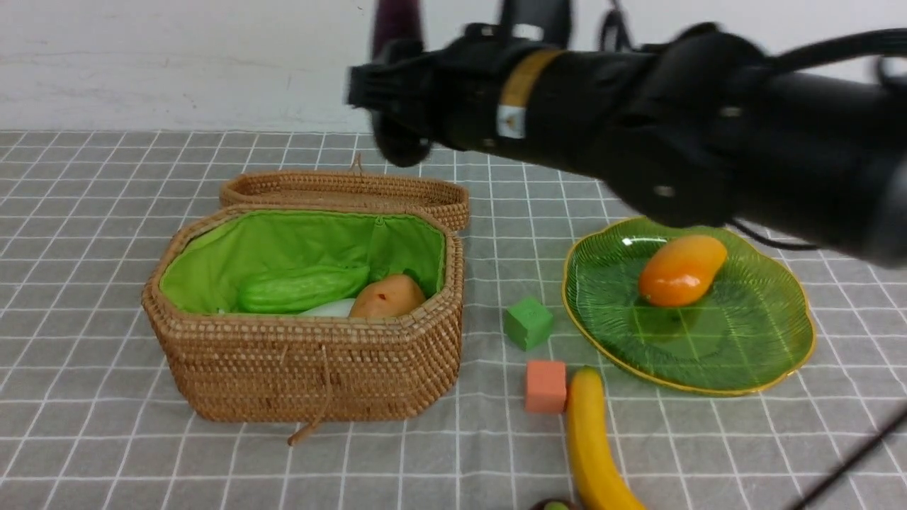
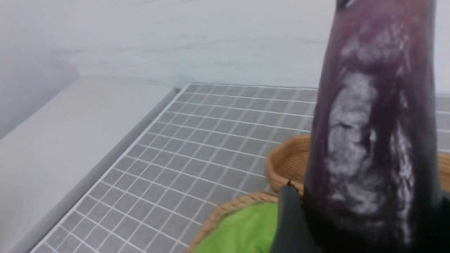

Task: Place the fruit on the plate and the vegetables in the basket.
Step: Grab an eggplant with your right arm and place it in the basket on the left, then use the right arm to grab a mangosteen and put it into the right plate

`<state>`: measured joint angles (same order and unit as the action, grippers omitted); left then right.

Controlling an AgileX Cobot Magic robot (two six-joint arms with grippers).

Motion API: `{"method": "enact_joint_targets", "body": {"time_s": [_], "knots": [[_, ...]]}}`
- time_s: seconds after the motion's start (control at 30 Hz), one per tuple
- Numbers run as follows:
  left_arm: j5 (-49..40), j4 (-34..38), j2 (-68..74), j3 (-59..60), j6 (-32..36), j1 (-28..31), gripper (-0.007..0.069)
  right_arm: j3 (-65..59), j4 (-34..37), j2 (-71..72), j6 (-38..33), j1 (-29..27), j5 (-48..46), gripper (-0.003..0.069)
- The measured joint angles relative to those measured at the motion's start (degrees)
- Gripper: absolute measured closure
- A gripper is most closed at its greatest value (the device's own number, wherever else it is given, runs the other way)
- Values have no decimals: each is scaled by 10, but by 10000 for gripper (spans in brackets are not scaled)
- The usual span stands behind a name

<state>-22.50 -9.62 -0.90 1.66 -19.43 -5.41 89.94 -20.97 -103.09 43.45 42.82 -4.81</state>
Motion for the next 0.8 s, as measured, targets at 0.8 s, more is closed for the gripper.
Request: {"method": "enact_joint_targets", "body": {"time_s": [0.8], "knots": [[0, 0, 0, 0, 0, 0, 386, 160, -31, -54, -140, 52, -386, 29]]}}
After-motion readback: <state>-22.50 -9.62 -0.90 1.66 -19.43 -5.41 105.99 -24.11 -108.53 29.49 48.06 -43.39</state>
